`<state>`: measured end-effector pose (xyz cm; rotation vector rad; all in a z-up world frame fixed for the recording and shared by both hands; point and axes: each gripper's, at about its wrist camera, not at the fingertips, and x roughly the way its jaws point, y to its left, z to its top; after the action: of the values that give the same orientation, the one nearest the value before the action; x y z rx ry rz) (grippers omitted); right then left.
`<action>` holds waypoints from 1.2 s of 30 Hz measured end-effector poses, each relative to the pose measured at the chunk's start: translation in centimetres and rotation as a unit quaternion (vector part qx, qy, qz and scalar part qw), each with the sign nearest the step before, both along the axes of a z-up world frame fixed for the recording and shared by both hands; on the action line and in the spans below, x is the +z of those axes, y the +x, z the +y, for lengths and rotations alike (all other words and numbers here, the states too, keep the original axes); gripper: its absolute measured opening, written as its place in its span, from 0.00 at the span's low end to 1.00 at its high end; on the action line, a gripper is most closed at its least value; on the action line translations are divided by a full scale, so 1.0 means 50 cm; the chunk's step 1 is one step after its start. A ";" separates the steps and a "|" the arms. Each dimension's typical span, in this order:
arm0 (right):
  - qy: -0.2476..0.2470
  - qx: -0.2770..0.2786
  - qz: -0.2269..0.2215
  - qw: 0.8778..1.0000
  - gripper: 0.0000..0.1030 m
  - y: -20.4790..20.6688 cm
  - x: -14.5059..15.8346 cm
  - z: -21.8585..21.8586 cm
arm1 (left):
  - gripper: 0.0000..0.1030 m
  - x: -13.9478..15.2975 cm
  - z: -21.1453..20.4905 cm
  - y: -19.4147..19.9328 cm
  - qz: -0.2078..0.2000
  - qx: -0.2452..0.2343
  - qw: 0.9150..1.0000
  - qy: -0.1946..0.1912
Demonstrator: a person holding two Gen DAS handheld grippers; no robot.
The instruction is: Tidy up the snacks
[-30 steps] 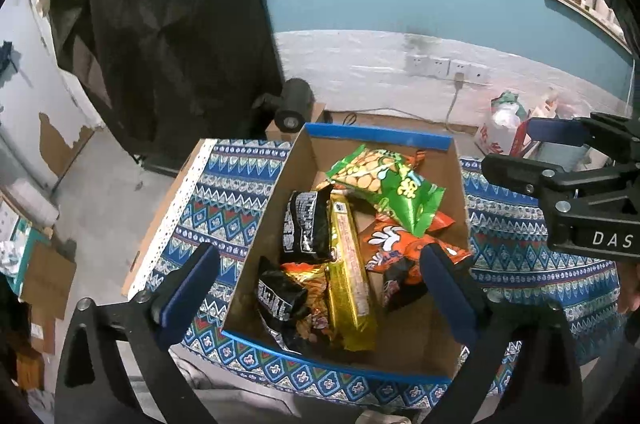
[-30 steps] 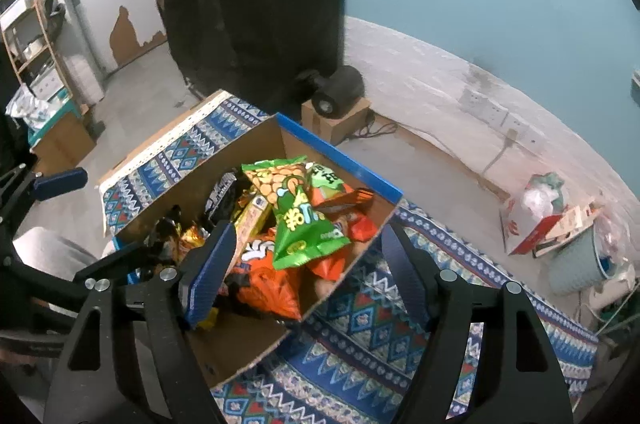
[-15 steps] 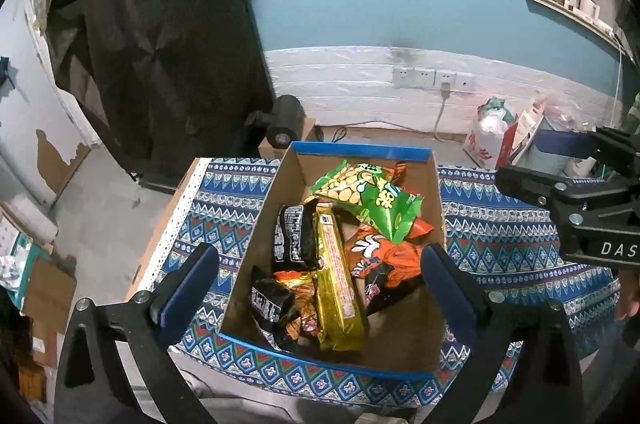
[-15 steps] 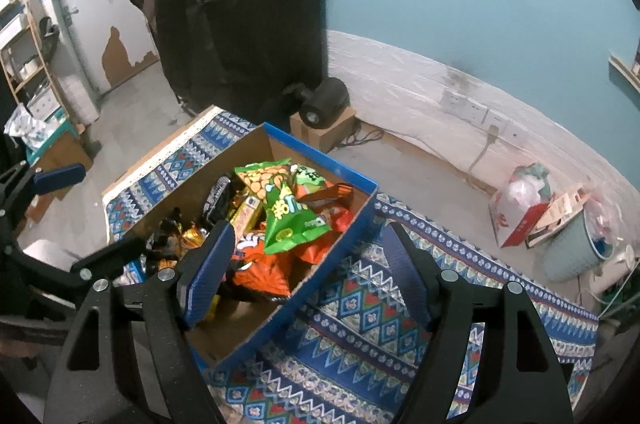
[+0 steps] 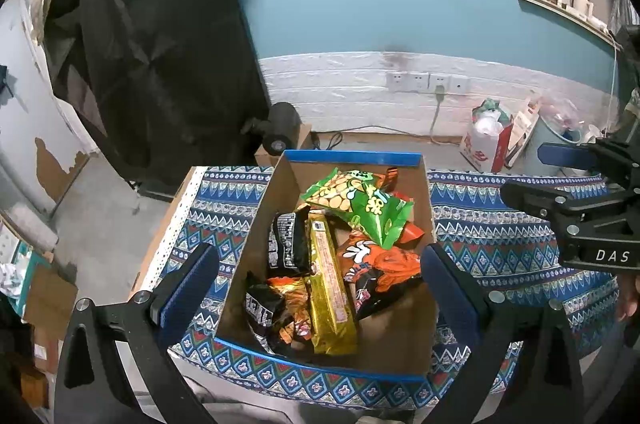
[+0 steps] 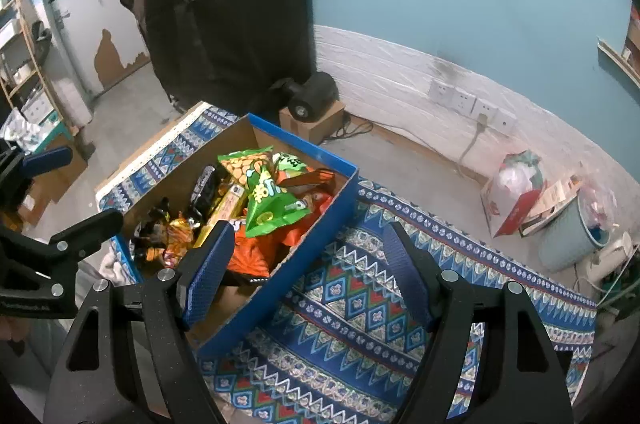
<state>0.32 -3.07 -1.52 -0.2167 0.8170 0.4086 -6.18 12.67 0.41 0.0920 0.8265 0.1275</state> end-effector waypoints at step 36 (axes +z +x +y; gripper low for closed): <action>-0.006 -0.002 0.001 1.000 0.73 0.004 -0.006 -0.008 | 0.99 0.000 -0.008 -0.003 0.002 0.000 1.000 0.004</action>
<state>0.52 -3.45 -1.82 -0.2264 0.8225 0.4000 -6.31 12.26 0.39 0.0995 0.8307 0.1305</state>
